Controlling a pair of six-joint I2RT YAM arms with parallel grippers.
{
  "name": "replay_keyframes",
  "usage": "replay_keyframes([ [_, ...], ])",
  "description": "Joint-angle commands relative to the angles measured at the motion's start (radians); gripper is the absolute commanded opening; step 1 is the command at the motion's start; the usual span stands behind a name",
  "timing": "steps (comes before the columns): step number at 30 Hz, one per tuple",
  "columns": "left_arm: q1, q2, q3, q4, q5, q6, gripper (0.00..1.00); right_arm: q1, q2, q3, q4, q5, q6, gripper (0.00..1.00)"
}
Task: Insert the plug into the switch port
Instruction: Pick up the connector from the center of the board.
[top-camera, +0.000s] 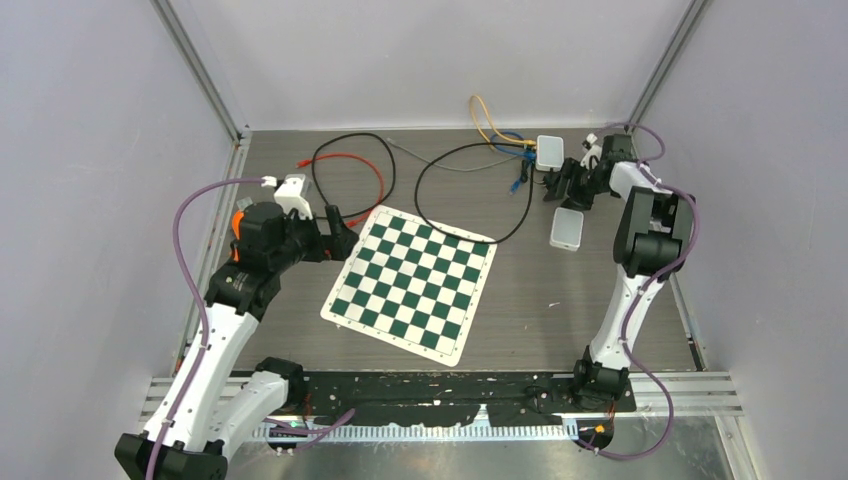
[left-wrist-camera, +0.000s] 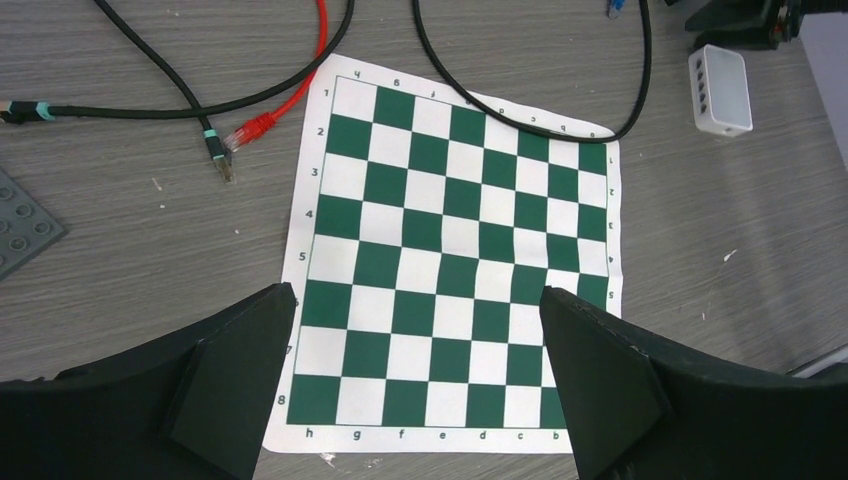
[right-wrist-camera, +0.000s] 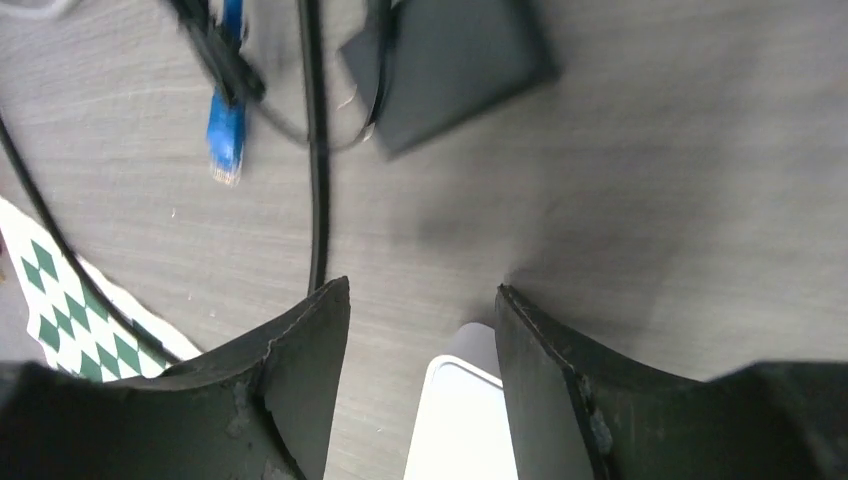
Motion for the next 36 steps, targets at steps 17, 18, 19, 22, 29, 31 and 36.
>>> replay_keyframes([
  [17,0.000,0.164,0.113,-0.014,0.019,0.045,1.00,0.224,-0.446,-0.431,0.041,-0.036,-0.079,0.56],
  [18,0.000,0.207,0.139,-0.034,-0.007,0.061,1.00,0.254,-0.465,-0.438,0.053,-0.030,-0.063,0.56],
  [19,0.002,0.253,0.170,-0.059,-0.030,0.076,1.00,0.286,-0.510,-0.452,0.055,-0.002,-0.057,0.57],
  [22,0.011,0.396,0.263,-0.094,-0.080,0.095,0.99,0.365,-0.639,-0.469,0.049,0.112,-0.045,0.66],
  [29,0.061,0.673,0.458,-0.044,-0.253,0.090,0.93,0.479,-0.905,-0.521,0.064,0.216,-0.001,0.71],
  [31,0.085,0.762,0.508,-0.054,-0.266,0.075,0.87,0.481,-0.983,-0.552,0.104,0.219,0.008,0.74],
  [36,0.136,0.826,0.453,0.013,-0.189,0.027,0.66,0.481,-1.141,-0.589,0.164,0.234,0.025,0.96],
])
